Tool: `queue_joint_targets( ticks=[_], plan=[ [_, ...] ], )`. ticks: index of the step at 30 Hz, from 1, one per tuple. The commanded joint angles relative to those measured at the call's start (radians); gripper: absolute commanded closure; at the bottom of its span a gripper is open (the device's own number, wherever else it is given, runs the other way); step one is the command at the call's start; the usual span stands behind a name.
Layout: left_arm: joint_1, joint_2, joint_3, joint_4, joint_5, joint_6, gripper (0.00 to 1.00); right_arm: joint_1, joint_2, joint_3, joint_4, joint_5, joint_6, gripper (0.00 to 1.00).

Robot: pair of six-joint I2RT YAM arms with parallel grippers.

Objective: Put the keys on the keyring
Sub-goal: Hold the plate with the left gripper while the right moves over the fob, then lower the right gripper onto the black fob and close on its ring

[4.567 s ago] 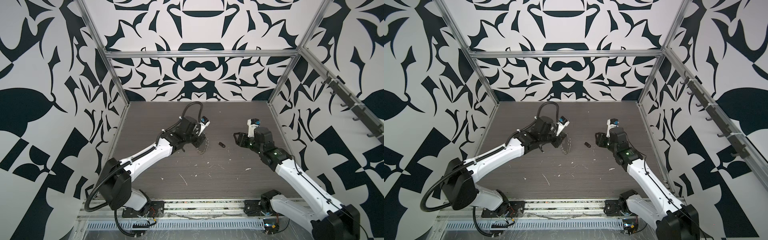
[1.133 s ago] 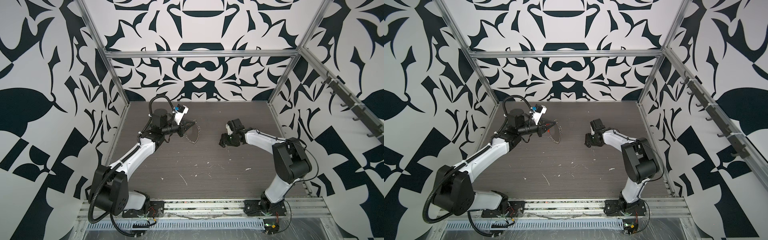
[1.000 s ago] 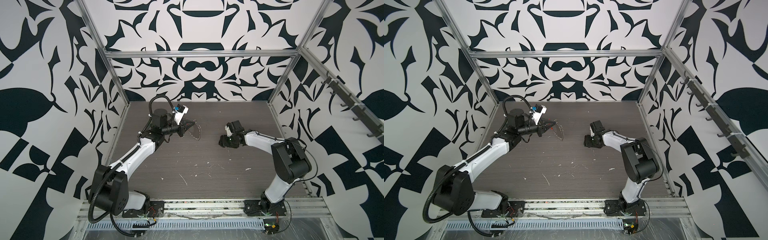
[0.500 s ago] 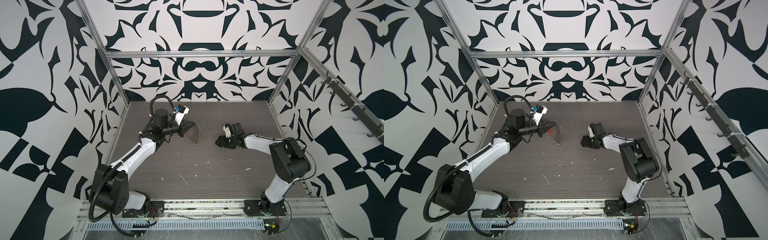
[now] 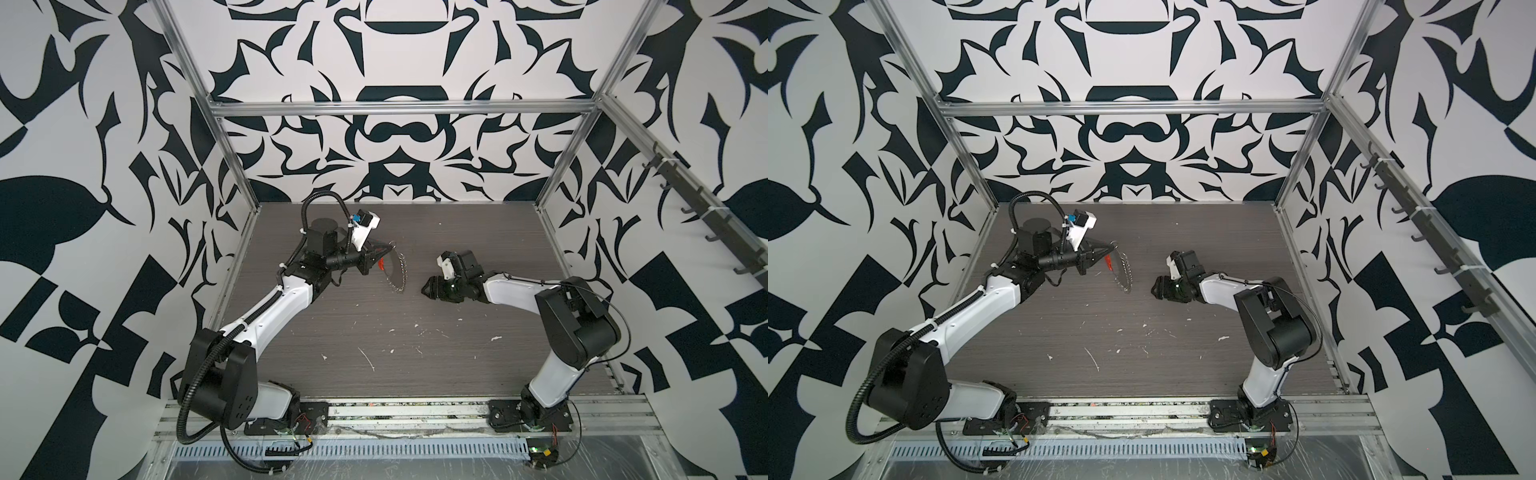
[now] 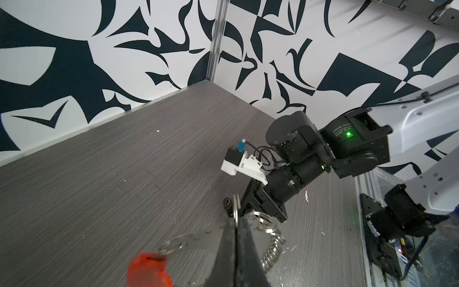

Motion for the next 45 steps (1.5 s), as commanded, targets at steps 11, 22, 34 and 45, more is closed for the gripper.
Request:
queue_joint_targets(
  ticks=[11, 22, 34, 45],
  plan=[
    [-0.002, -0.021, 0.017, -0.028, -0.005, 0.046, 1.00, 0.010, -0.141, 0.106, -0.273, 0.246, -0.234, 0.51],
    [-0.002, -0.014, 0.036, -0.044, 0.001, 0.045, 1.00, 0.025, 0.000, 0.275, -0.389, 0.308, -0.602, 0.63],
    [-0.004, -0.026, 0.036, -0.072, -0.004, 0.062, 1.00, 0.027, 0.140, 0.375, -0.453, 0.339, -0.669, 0.57],
    [-0.003, -0.025, 0.042, -0.095, -0.008, 0.078, 1.00, 0.026, 0.192, 0.419, -0.450, 0.321, -0.671, 0.73]
  ],
)
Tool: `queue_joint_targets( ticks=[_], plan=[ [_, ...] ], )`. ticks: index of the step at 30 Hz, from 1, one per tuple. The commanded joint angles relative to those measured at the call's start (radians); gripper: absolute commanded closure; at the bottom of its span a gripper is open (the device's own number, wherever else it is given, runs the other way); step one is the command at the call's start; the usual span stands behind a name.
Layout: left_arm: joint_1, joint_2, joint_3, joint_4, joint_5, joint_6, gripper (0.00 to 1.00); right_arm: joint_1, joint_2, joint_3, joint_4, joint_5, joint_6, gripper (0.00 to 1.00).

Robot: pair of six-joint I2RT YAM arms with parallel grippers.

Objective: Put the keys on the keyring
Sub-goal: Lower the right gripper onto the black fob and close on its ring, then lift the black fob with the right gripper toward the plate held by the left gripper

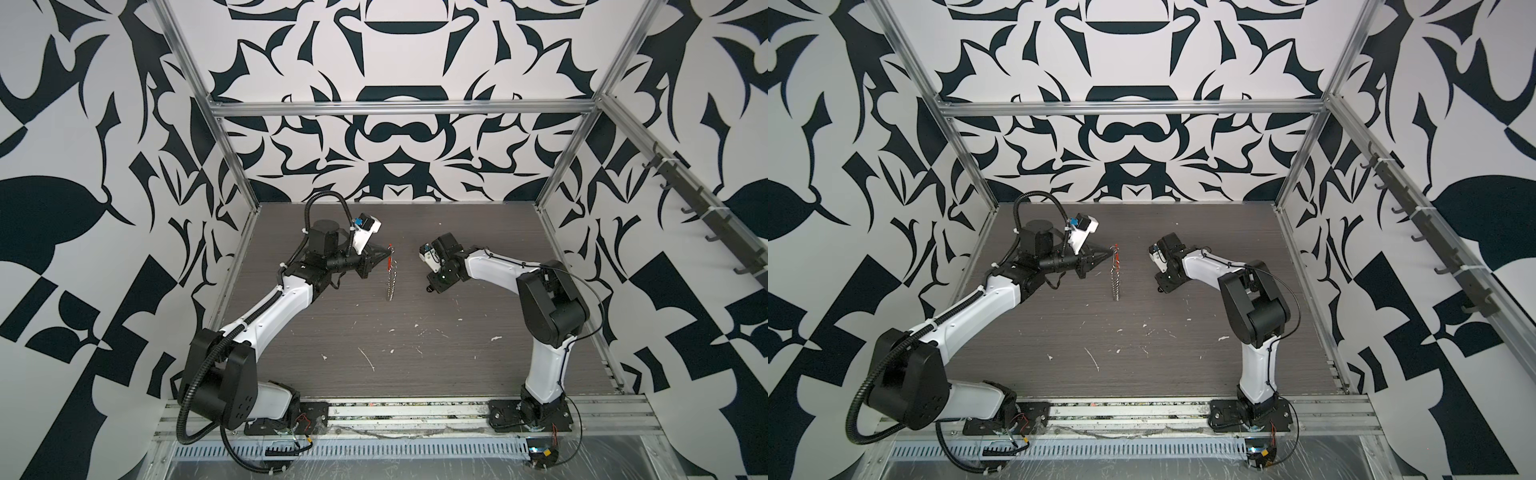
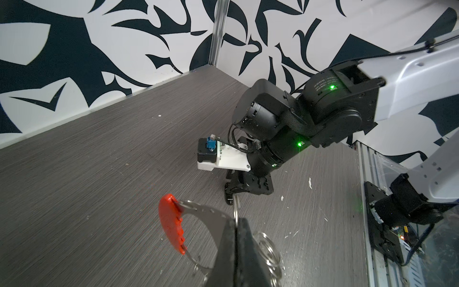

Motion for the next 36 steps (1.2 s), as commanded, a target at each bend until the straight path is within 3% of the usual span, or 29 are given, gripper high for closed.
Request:
queue_joint_targets(
  ticks=[1, 9, 18, 24, 32, 36],
  plan=[
    [-0.002, -0.025, 0.039, -0.004, 0.009, 0.018, 1.00, 0.006, -0.003, 0.036, -0.022, -0.005, 0.000, 0.76],
    [-0.002, -0.014, 0.047, -0.006, 0.010, 0.021, 1.00, 0.006, -0.018, 0.027, -0.022, -0.012, 0.026, 0.94],
    [-0.002, 0.009, 0.059, 0.009, 0.020, 0.001, 1.00, 0.005, -0.039, -0.028, 0.024, -0.001, 0.261, 1.00],
    [-0.003, 0.011, 0.060, 0.012, 0.024, -0.004, 1.00, 0.005, -0.044, -0.074, 0.099, -0.011, 0.292, 1.00],
    [-0.003, -0.009, 0.031, 0.012, -0.040, 0.078, 1.00, 0.005, -0.273, -0.204, 0.263, -0.036, 0.295, 1.00],
    [-0.001, -0.001, 0.067, -0.063, -0.075, 0.143, 1.00, 0.005, -0.433, -0.277, 0.288, -0.116, 0.307, 1.00]
  ],
)
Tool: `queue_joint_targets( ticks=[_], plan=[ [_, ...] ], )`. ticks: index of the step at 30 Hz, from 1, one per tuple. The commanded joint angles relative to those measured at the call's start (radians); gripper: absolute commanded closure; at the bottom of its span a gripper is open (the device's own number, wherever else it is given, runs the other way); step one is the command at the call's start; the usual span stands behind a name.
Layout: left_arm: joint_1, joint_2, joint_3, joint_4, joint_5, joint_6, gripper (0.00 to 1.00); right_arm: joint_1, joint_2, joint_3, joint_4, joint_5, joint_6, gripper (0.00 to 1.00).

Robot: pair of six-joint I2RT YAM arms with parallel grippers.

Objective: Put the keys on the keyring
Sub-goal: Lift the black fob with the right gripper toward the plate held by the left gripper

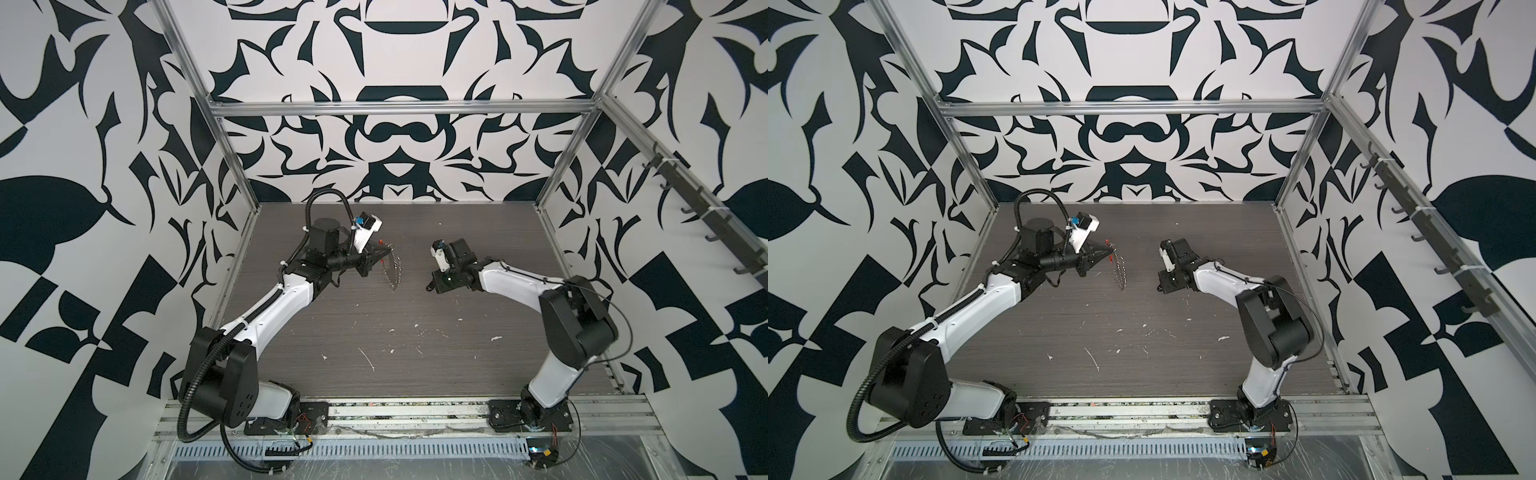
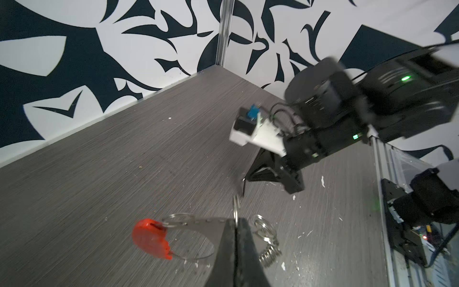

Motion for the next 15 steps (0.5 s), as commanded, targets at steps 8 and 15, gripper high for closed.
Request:
queue_joint_targets(
  ticks=[8, 15],
  plan=[
    [0.000, 0.014, 0.107, -0.025, 0.062, 0.080, 1.00, 0.005, -0.310, -0.028, 0.072, -0.312, 0.059, 1.00],
    [-0.020, -0.031, 0.055, 0.001, 0.106, 0.198, 1.00, 0.005, -0.399, -0.028, 0.106, -0.386, 0.090, 1.00]
  ],
)
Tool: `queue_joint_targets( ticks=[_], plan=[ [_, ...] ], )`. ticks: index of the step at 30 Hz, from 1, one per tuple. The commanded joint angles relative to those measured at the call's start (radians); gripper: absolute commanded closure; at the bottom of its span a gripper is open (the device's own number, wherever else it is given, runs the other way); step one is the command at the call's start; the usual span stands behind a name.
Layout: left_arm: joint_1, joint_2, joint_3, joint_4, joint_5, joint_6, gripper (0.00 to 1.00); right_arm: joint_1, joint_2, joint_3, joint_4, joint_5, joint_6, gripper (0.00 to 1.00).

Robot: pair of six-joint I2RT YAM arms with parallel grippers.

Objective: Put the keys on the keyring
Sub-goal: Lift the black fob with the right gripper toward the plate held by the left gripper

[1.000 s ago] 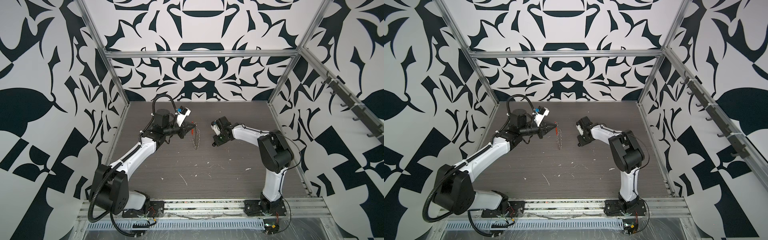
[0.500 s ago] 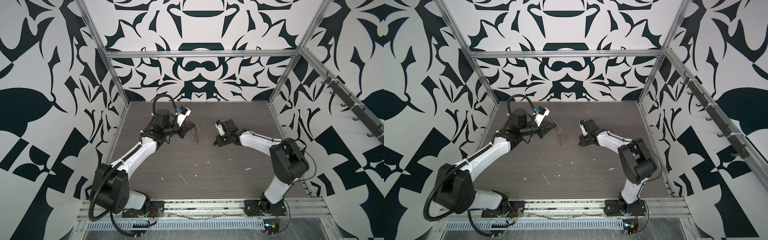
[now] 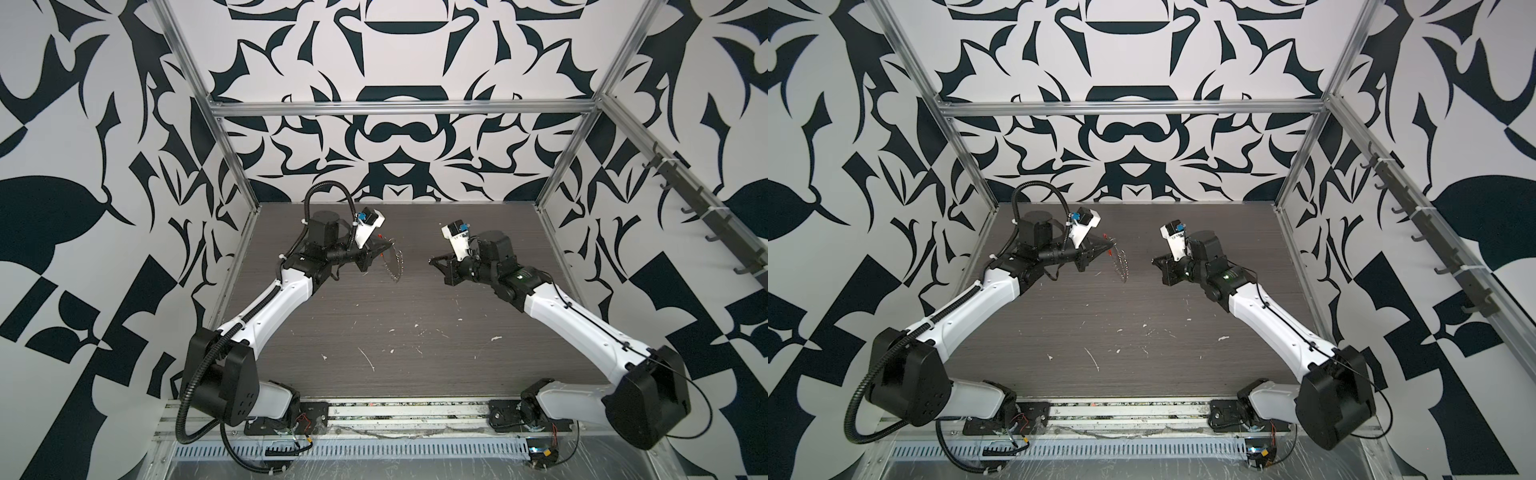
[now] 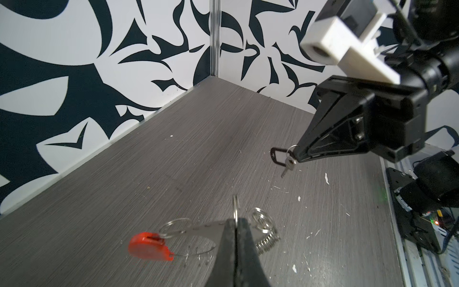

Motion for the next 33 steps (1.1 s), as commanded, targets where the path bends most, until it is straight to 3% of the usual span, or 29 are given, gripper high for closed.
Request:
queue_joint_targets(
  ticks=[1, 7, 13, 20, 29, 33],
  plan=[
    [-0.017, -0.045, -0.034, 0.048, 0.054, 0.102, 1.00, 0.005, -0.034, 0.008, 0.048, -0.061, 0.041, 1.00],
    [-0.018, -0.033, -0.032, 0.048, 0.115, 0.093, 1.00, 0.004, -0.023, 0.056, 0.024, -0.049, 0.134, 1.00],
    [-0.018, 0.002, 0.010, 0.048, 0.183, 0.068, 1.00, 0.006, 0.000, 0.132, -0.016, -0.203, 0.112, 1.00],
    [-0.022, 0.039, 0.007, 0.121, 0.229, 0.035, 1.00, 0.006, 0.026, 0.205, -0.086, -0.222, 0.060, 1.00],
    [-0.063, 0.092, 0.066, 0.085, 0.164, 0.086, 1.00, 0.008, 0.081, 0.298, -0.160, -0.228, -0.004, 1.00],
    [-0.067, 0.101, 0.055, 0.149, 0.143, 0.067, 1.00, 0.008, 0.107, 0.322, -0.187, -0.205, -0.032, 1.00]
  ],
)
